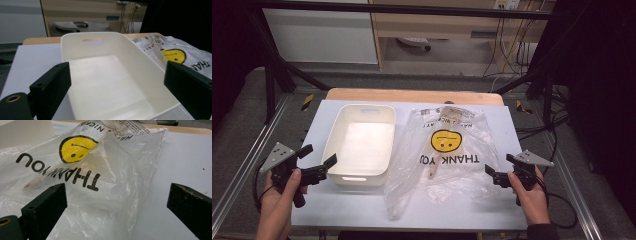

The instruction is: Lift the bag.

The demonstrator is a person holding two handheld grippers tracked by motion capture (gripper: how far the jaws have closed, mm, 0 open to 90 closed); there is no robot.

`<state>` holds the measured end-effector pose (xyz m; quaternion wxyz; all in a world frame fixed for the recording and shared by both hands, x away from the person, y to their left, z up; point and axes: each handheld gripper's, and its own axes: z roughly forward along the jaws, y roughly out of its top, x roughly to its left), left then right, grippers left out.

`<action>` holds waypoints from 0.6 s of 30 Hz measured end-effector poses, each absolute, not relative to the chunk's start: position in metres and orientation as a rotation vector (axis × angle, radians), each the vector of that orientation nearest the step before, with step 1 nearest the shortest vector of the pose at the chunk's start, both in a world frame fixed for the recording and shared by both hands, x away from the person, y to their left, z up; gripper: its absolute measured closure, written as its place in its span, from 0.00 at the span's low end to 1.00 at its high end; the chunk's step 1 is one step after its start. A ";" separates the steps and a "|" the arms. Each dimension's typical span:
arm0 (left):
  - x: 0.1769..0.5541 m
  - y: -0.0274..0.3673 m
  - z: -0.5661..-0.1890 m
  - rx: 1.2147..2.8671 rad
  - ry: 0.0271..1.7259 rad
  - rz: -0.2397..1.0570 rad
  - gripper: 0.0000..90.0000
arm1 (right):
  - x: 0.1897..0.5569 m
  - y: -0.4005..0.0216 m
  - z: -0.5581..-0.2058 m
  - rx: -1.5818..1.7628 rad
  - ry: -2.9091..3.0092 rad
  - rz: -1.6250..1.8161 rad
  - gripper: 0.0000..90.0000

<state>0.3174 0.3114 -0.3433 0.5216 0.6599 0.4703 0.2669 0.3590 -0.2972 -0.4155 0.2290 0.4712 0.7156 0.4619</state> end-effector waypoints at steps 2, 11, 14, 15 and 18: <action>0.317 0.319 -0.344 1.565 1.143 0.654 0.08 | 0.359 -0.298 -0.415 1.300 1.968 1.273 0.04; 0.318 0.344 -0.354 1.534 1.201 0.702 0.09 | 0.358 -0.307 -0.416 1.317 1.935 1.271 0.06; 0.319 0.351 -0.361 1.530 1.228 0.706 0.09 | 0.359 -0.309 -0.418 1.331 1.929 1.269 0.06; 0.319 0.353 -0.364 1.536 1.235 0.705 0.09 | 0.359 -0.310 -0.418 1.331 1.931 1.263 0.06; 0.321 0.359 -0.372 1.540 1.261 0.707 0.09 | 0.359 -0.313 -0.420 1.343 1.924 1.260 0.06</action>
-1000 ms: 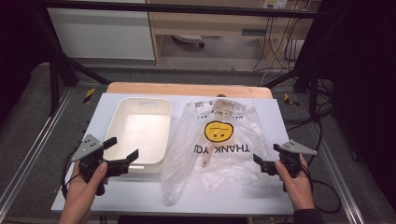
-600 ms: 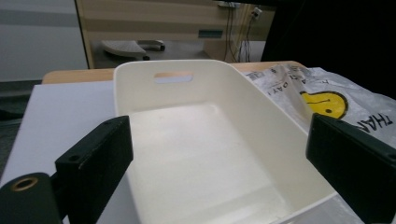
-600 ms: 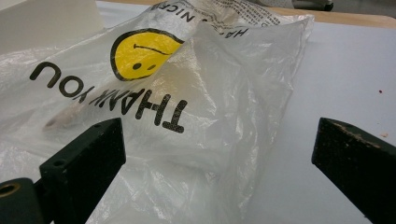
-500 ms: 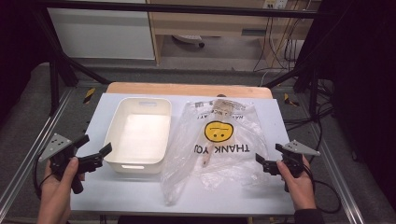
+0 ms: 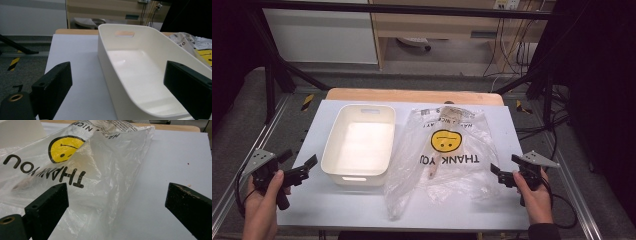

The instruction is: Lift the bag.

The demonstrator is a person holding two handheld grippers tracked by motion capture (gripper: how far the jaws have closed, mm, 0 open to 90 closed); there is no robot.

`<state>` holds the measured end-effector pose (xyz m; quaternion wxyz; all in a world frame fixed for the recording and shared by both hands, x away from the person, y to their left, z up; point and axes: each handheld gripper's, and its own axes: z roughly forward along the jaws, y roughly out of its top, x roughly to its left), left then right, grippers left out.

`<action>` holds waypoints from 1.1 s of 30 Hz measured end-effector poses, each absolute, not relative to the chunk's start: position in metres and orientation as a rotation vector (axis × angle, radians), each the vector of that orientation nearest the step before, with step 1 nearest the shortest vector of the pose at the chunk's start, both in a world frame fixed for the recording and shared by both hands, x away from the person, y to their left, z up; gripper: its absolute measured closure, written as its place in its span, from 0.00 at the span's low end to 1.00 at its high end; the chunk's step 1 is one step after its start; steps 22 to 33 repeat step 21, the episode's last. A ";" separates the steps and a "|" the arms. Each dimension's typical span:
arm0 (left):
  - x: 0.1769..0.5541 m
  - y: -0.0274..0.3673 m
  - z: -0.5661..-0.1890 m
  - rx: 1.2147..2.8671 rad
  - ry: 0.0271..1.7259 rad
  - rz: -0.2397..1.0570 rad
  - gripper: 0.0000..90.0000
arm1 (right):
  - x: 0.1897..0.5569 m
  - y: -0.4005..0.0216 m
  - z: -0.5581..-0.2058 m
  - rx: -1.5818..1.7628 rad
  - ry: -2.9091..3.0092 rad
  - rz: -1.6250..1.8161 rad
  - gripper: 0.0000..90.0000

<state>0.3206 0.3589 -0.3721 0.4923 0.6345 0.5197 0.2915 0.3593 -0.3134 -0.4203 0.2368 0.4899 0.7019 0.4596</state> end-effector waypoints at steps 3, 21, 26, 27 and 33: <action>0.322 0.365 -0.379 1.545 1.282 0.709 0.09 | 0.359 -0.317 -0.422 1.358 1.912 1.256 0.07; 0.334 0.375 -0.432 1.707 1.369 0.629 0.12 | 0.366 -0.325 -0.444 1.450 1.949 1.169 0.06; 0.334 0.375 -0.432 1.707 1.369 0.629 0.12 | 0.366 -0.325 -0.444 1.450 1.949 1.169 0.06; 0.334 0.375 -0.432 1.707 1.369 0.629 0.12 | 0.366 -0.325 -0.444 1.450 1.949 1.169 0.06; 0.334 0.375 -0.432 1.707 1.369 0.629 0.12 | 0.366 -0.325 -0.444 1.450 1.949 1.169 0.06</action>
